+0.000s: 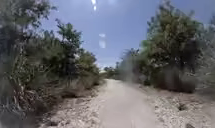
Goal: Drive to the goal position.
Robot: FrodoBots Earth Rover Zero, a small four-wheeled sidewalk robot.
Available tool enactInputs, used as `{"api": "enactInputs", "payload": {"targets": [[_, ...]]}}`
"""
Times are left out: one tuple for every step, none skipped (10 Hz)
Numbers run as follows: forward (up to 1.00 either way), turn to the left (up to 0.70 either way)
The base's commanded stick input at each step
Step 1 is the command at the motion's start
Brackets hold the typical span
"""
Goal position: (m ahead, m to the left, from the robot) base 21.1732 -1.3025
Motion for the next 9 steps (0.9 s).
{"api": "enactInputs", "payload": {"targets": [[0.7,0.0],[0.7,0.0],[0.7,0.0],[0.7,0.0],[0.7,0.0],[0.7,0.0],[0.7,0.0],[0.7,0.0],[0.7,0.0]]}}
